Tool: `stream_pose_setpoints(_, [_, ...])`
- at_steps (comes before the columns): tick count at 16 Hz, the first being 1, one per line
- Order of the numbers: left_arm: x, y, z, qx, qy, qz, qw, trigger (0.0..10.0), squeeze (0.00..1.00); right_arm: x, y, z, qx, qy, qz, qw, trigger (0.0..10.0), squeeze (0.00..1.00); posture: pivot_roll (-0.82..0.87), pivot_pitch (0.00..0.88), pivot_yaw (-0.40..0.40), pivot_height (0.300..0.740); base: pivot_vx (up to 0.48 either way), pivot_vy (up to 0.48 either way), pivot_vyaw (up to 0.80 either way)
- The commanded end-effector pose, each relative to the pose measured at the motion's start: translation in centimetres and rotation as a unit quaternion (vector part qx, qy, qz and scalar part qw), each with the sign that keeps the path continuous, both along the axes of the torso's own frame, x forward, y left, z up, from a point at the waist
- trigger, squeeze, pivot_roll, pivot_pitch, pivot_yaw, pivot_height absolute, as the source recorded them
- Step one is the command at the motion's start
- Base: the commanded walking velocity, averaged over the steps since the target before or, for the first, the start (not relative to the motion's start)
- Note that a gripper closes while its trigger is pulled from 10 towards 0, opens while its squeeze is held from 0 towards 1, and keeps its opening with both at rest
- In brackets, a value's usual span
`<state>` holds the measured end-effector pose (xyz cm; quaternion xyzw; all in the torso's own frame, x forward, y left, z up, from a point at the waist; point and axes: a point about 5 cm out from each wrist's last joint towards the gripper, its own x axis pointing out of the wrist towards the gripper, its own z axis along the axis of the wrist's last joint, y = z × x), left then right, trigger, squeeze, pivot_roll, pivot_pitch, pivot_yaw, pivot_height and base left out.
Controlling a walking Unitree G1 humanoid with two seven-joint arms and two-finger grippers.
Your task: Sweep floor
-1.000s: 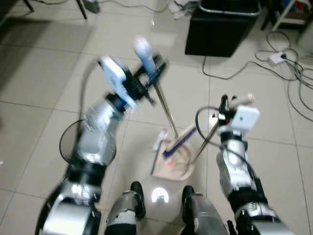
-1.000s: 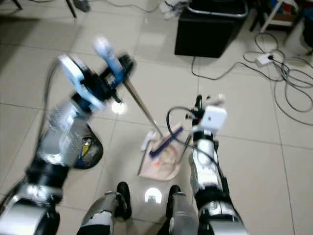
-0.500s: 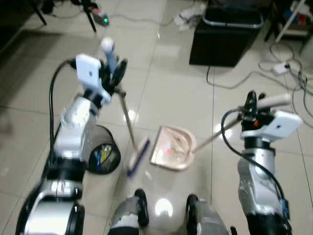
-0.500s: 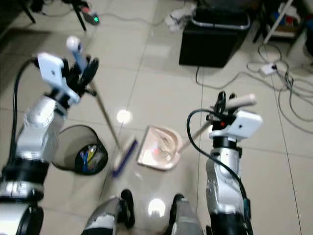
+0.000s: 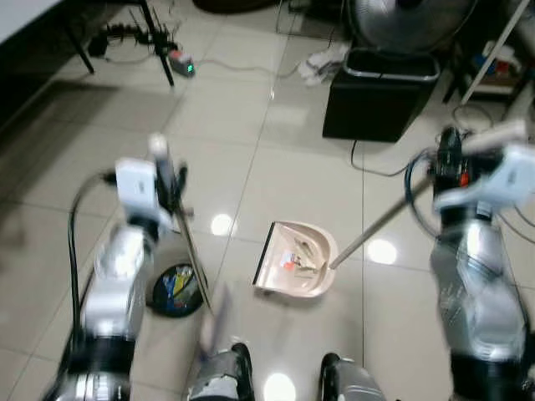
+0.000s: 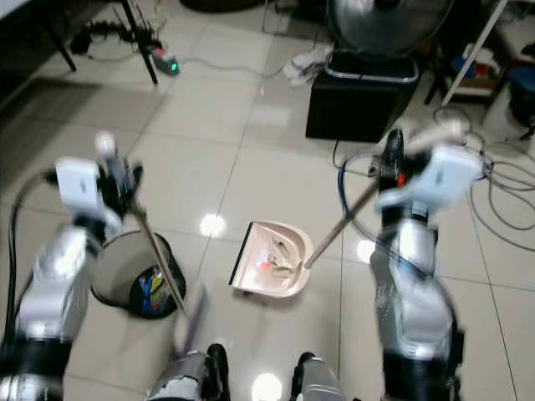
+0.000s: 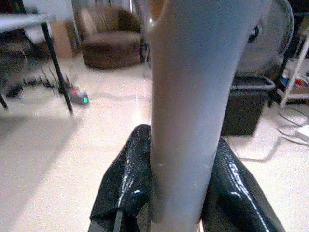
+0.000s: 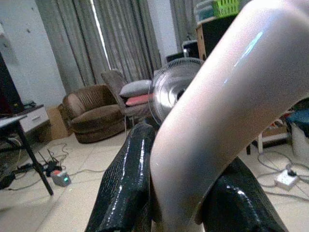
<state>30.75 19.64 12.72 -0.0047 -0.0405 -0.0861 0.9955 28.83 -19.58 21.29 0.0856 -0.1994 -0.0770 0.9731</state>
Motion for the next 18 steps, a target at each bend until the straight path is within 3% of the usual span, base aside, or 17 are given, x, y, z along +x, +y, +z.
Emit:
stream_pose_setpoints(1, [-0.8, 0.1, 0.0, -0.014, 0.003, 0.005, 1.000, 10.0, 0.00, -0.1, 0.7, 3.0, 0.009, -0.046, 0.021, 0.999, 10.0, 0.00, -0.11, 0.055, 0.075, 0.740, 0.000, 0.000, 0.80])
stream_pose_setpoints(3, [-1.9, 0.2, -0.3, -0.012, 0.006, 0.021, 1.000, 10.0, 0.00, 0.6, 1.2, 5.2, 0.011, -0.052, 0.046, 0.998, 10.0, 0.00, -0.10, 0.034, 0.069, 0.740, 0.000, 0.000, 0.80])
stream_pose_setpoints(6, [-2.1, 0.0, -0.2, -0.002, 0.015, 0.032, 0.999, 10.0, 0.00, 1.4, 1.8, 6.7, 0.018, -0.052, 0.074, 0.996, 10.0, 0.00, -0.09, 0.017, 0.063, 0.740, 0.000, 0.000, 0.80])
stream_pose_setpoints(9, [-1.8, -0.9, 0.7, 0.035, -0.010, 0.019, 0.999, 10.0, 0.00, 1.9, 1.8, 7.1, 0.033, -0.045, 0.080, 0.995, 10.0, 0.00, -0.07, 0.012, 0.059, 0.740, 0.000, 0.000, 0.80])
stream_pose_setpoints(13, [-1.8, -1.1, 1.1, 0.044, -0.016, 0.018, 0.999, 10.0, 0.00, 2.2, 1.3, 6.9, 0.053, -0.036, 0.072, 0.995, 10.0, 0.00, -0.06, 0.013, 0.061, 0.740, 0.000, 0.000, 0.80])
stream_pose_setpoints(18, [-1.7, -1.1, 1.1, 0.046, -0.018, 0.020, 0.999, 10.0, 0.00, 2.5, 0.8, 6.6, 0.070, -0.036, 0.060, 0.995, 10.0, 0.00, -0.06, 0.016, 0.058, 0.740, 0.274, 0.000, 0.00])
